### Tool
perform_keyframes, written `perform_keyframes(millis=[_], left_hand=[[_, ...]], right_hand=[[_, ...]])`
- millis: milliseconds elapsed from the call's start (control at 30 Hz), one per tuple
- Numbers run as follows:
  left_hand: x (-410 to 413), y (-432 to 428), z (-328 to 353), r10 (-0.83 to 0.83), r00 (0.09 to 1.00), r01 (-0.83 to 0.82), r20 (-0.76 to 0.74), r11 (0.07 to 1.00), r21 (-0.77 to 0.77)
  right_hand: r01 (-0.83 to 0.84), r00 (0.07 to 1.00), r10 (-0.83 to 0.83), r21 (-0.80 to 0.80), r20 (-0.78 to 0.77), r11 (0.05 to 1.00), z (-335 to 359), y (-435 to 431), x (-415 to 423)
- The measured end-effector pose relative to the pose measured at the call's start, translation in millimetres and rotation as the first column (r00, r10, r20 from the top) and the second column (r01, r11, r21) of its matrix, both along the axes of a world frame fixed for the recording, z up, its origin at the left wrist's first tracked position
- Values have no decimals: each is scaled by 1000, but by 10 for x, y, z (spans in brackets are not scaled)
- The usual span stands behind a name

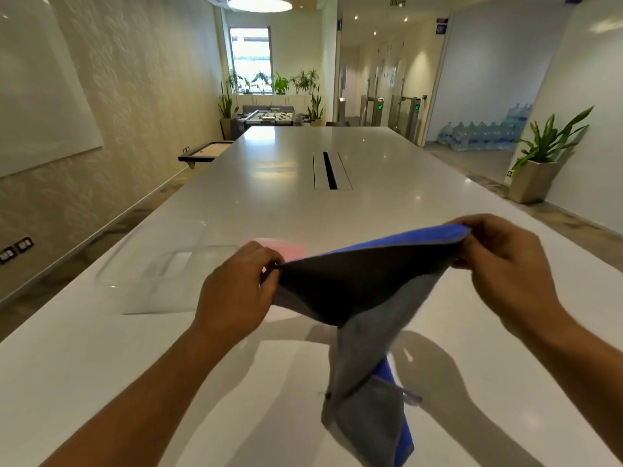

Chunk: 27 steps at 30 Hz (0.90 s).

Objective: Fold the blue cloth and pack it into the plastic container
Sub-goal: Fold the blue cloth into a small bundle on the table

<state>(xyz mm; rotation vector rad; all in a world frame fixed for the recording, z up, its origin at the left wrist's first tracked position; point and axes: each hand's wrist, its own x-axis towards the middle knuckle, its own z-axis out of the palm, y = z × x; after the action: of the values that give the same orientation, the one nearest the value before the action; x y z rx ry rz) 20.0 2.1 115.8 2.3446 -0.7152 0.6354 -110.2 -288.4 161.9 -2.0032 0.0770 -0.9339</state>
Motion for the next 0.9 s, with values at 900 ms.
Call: perform_keyframes(millis=[900], left_hand=[[-322,75,1664,49,939,166,341,802,-574]], right_hand=[[-173,957,180,-47,229,984,1188,-393,-150]])
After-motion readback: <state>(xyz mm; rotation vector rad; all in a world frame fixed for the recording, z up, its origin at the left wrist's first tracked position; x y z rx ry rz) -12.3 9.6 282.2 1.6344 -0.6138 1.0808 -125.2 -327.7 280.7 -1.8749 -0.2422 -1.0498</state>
